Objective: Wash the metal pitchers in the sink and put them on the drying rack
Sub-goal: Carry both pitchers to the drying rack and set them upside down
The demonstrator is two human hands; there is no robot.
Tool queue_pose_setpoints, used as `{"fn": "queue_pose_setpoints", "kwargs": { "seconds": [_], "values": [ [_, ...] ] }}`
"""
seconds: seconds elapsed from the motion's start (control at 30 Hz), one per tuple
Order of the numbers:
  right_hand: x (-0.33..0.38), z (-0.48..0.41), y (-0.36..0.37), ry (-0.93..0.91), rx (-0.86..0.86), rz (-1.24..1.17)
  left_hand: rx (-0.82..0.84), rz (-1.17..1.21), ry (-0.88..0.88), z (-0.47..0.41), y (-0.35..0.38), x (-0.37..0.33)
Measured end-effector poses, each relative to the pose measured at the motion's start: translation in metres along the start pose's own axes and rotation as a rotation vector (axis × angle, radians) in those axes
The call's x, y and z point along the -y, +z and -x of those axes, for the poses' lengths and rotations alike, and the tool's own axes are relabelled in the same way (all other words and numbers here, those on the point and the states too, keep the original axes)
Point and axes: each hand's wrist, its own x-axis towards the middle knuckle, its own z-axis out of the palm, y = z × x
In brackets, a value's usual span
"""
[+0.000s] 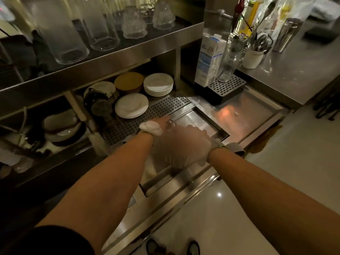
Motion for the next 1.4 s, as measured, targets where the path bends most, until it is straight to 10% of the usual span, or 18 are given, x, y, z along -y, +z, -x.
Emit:
{"fn": "queue_pose_setpoints", "kwargs": {
  "seconds": [0.37, 0.83, 1.4],
  "values": [
    [-0.006, -0.011, -0.011, 0.066, -0.002, 0.026, -0.012, 0.217, -0.013, -0.007, -0.011, -0.006],
    [0.019, -0.023, -0.02, 0.007, -0.002, 0.044, -0.163, -0.074, 0.017, 0.052, -0.025, 0.021],
    [0.279, -0.013, 0.065, -0.492, 0.183, 0.029, -0.234, 0.134, -0.616, 0.329, -0.001, 0.195]
  ]
}}
